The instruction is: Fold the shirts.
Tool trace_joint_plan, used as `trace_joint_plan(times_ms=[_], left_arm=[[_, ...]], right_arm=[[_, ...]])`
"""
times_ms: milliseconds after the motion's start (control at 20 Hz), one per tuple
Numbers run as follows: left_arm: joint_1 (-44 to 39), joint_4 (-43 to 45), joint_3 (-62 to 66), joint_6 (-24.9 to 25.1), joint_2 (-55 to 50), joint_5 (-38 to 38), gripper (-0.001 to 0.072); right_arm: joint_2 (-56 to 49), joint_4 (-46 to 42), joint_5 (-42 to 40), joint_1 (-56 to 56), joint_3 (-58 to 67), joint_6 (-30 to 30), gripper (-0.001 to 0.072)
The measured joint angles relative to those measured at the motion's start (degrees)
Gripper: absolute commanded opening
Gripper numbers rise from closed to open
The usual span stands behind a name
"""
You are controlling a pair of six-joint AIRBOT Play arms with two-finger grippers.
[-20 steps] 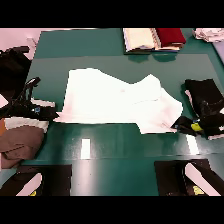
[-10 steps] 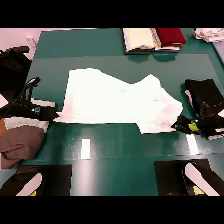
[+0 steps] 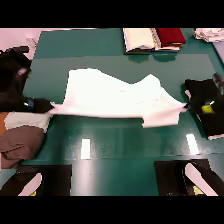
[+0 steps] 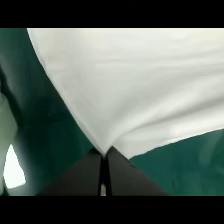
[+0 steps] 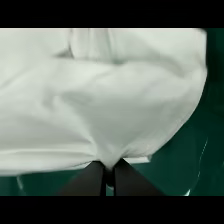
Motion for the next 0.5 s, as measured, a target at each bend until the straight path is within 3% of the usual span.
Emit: trace_joint_plan(times_ms=[500], left_arm=[[0.0,3.6,52.3,-4.9,4.2,1.6,0.002]], right_arm=[[7.4,0.5,-5.6,0.0,45.9,-0.8,0.0016]])
